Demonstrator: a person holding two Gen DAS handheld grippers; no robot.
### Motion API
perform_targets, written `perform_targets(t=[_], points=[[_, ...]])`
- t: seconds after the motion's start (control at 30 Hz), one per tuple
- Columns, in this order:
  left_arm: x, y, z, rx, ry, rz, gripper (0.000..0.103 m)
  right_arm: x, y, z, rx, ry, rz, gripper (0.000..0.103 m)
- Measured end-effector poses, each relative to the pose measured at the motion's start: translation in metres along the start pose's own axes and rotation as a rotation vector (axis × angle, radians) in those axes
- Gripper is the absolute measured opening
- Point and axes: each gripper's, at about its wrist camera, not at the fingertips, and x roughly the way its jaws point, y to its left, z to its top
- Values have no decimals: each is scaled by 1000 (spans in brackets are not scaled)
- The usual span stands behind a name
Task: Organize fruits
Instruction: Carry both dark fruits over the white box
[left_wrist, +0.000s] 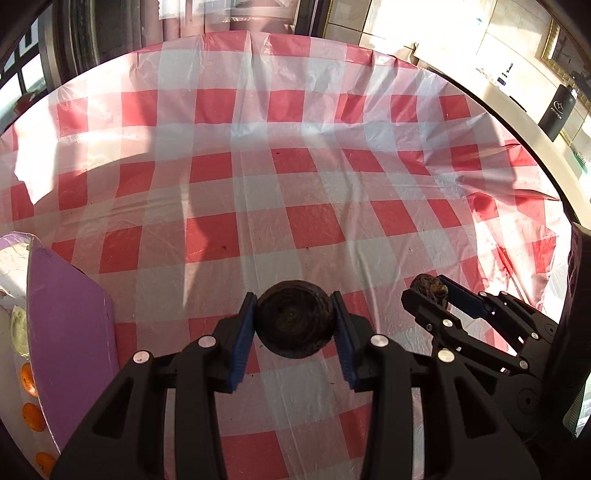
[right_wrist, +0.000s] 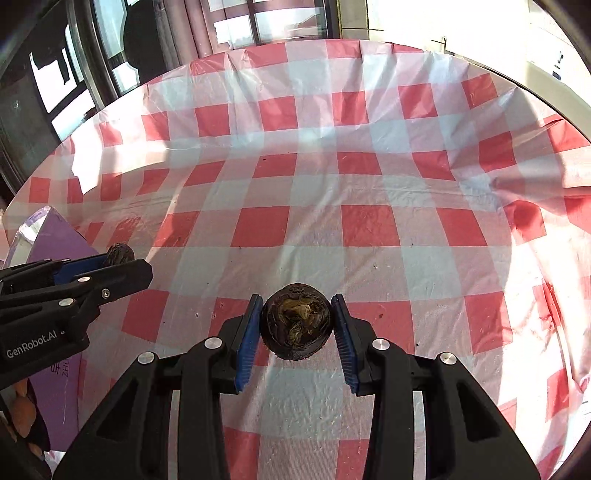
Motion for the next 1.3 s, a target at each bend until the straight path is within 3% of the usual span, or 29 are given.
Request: perform_targets(t=[0.67, 1.0, 1.3], points=[[-90, 48, -23, 53, -108, 24, 40, -60, 89, -18, -92, -51, 44, 38], [-123, 121, -48, -25, -121, 96, 40, -72, 170, -20, -224, -66, 152, 38], [-131, 196, -75, -125, -66, 189, 40, -77, 251, -24, -405, -52, 279, 38]])
